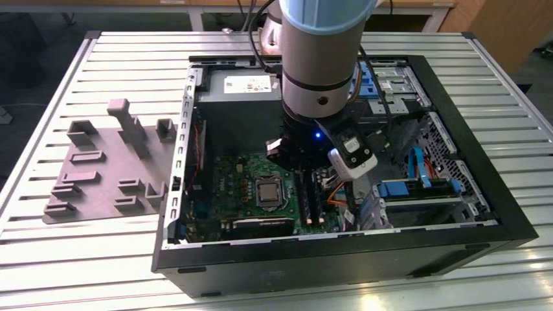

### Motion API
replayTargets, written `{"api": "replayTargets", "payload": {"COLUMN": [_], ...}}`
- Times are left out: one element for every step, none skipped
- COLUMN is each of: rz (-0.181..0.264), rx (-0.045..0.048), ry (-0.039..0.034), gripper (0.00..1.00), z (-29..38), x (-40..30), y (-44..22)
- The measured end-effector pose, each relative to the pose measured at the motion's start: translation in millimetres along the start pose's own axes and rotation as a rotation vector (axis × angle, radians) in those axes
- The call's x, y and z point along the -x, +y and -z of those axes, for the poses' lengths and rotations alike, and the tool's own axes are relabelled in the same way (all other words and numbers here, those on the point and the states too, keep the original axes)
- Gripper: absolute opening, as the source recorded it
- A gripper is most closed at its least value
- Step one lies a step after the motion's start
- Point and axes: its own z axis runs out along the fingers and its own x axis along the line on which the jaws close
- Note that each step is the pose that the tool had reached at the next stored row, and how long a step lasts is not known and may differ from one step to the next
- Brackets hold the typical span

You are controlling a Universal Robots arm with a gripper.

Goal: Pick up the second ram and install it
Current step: 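Press down the second ram until it locks into place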

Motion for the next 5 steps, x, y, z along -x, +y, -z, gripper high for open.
{"api": "replayTargets", "payload": {"rz": [0.0,0.0,0.0,0.0,0.0], "rx": [-0.0001,-0.0001,-0.0001,-0.0001,-0.0001], "ry": [0.0,0.0,0.0001,0.0,0.0001], "gripper": [0.11,0.11,0.11,0.11,0.11], "z": [0.0,0.0,0.0,0.1,0.0], "x": [0.0,0.0,-0.1,0.0,0.0], "y": [0.0,0.2,0.3,0.4,0.4]}}
